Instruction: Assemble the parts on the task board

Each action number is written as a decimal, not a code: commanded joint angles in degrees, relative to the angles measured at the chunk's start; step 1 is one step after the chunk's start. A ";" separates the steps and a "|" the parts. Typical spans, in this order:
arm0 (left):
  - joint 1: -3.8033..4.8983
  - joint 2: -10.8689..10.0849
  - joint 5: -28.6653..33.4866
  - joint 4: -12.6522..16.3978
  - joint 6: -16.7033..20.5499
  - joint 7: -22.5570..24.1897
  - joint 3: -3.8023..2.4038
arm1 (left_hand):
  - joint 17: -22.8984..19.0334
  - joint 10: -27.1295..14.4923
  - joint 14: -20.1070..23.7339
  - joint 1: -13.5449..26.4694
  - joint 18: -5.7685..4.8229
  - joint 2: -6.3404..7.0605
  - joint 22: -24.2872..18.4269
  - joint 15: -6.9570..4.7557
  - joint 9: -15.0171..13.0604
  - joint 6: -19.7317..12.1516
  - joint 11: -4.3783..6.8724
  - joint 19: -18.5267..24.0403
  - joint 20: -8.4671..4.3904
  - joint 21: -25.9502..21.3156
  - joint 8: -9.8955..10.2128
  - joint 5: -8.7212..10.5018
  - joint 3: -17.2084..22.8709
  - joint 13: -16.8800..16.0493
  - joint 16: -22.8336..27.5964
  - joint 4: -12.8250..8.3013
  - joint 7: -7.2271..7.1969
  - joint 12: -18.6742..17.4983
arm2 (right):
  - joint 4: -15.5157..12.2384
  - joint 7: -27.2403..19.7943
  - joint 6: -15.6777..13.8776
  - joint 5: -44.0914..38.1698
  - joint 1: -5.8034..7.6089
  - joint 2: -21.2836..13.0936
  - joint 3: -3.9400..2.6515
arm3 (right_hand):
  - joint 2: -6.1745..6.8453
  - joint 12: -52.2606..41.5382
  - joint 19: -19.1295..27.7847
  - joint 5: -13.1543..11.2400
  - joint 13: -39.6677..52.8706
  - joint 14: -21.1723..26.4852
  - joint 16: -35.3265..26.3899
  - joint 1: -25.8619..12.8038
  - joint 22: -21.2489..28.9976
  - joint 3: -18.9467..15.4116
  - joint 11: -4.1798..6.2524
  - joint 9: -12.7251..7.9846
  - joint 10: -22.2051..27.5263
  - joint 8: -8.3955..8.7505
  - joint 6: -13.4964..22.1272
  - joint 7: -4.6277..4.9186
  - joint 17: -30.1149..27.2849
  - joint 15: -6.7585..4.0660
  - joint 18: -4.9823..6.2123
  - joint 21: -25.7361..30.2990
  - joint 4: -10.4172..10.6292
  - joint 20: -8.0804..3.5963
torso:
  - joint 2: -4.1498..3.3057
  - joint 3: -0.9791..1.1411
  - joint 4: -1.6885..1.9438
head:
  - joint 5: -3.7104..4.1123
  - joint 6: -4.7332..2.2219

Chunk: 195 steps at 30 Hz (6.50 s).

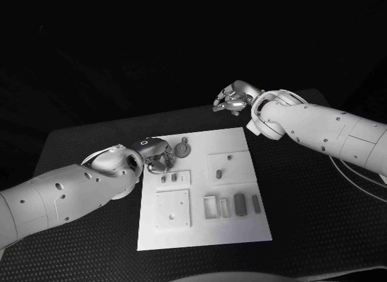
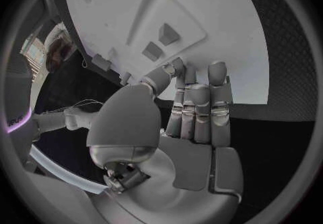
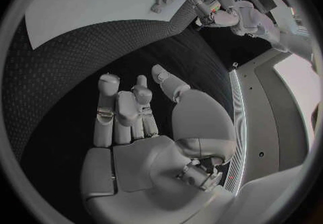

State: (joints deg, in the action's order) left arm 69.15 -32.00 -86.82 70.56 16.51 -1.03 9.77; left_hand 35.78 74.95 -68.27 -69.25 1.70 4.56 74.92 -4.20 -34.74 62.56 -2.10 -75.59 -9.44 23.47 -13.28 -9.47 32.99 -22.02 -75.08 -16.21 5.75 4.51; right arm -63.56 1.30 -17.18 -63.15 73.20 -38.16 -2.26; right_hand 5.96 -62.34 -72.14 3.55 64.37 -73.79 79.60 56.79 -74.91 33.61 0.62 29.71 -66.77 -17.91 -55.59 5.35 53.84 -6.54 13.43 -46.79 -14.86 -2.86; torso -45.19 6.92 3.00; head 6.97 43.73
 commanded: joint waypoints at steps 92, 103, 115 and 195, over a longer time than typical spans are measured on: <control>1.16 -13.39 59.58 -0.48 1.64 12.04 -2.60 | -13.84 -9.72 16.40 5.99 -0.66 3.65 -11.77 7.82 2.55 -10.99 -5.08 19.31 7.32 -19.91 1.08 1.35 0.19 -0.22 28.30 0.24 4.05 -0.83 | -13.10 -5.33 -0.16 -12.45 -1.57 -11.61 5.39 | 1.29 28.00 14.04 -0.10 -21.86 9.75 -20.20 6.10 4.05 2.45 -4.68 -0.20 15.28 3.11 5.77 4.25 -9.04 3.85 0.44 13.48 -1.39 6.09 | 0.10 -0.71 1.21 | 0.37 -3.70; 1.13 -13.59 60.43 0.66 0.40 14.13 -2.58 | -14.06 -10.73 18.00 5.73 -1.19 2.50 -19.75 10.12 2.60 -11.48 -5.24 24.89 9.60 -19.67 -0.50 2.70 -2.51 2.60 38.98 -0.21 3.56 -0.56 | -18.72 -4.75 0.27 -28.59 -2.26 -15.63 8.77 | 2.10 48.19 6.42 -0.18 -43.05 0.79 -19.45 8.51 3.59 0.41 -6.10 -0.54 5.89 1.42 3.86 3.17 -7.49 5.62 1.57 11.68 -1.83 5.00 | 0.21 -1.87 1.42 | 0.98 -4.57; 1.12 -14.01 61.70 0.75 0.07 14.51 -2.56 | -13.10 -10.27 18.03 6.07 -0.49 2.22 -22.20 10.60 3.03 -11.48 -5.41 24.24 10.15 -19.71 -0.94 6.04 -3.98 3.59 41.91 -0.16 3.79 -0.59 | -22.34 -1.70 4.83 -34.23 -2.55 -17.22 9.53 | 3.52 50.46 4.02 -0.18 -46.62 -0.16 -15.77 5.86 1.69 -0.11 -4.89 -1.18 -0.42 0.64 1.38 2.89 -4.20 4.41 1.57 10.08 -1.15 3.55 | 0.31 -1.89 1.29 | 0.26 -3.86; 1.12 -14.23 63.79 0.75 -2.91 14.37 -2.56 | -10.52 -11.61 17.93 9.24 0.35 0.99 -25.58 11.65 4.19 -12.88 -6.07 24.66 11.15 -19.68 -0.89 6.23 -7.27 5.38 45.61 0.11 4.67 -0.68 | -19.77 3.48 11.35 -43.59 -4.63 -14.12 10.02 | 1.98 52.32 3.87 -0.18 -46.76 -0.16 -15.91 9.62 -0.17 0.35 -3.74 0.31 -5.41 -0.87 -1.24 1.75 -3.19 3.32 1.57 10.98 -1.96 3.33 | 0.35 -1.85 1.29 | 0.19 -1.07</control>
State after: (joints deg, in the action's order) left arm 70.21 -46.29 -23.37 71.29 14.29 12.98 7.22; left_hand 25.16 63.67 -50.25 -60.23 0.86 5.96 49.41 7.08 -30.60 50.14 -8.29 -50.99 1.44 3.65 -14.02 -3.50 25.80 -16.70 -29.72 -15.98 10.52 3.71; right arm -84.32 2.69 -11.51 -105.33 69.39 -51.76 7.04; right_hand 7.62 -10.38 -68.46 3.33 17.67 -74.22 63.57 66.01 -74.92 34.15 -2.98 29.97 -72.39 -18.62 -57.00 6.70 50.57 -3.07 14.12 -36.13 -16.67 0.81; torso -44.82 5.08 4.25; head 7.20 42.59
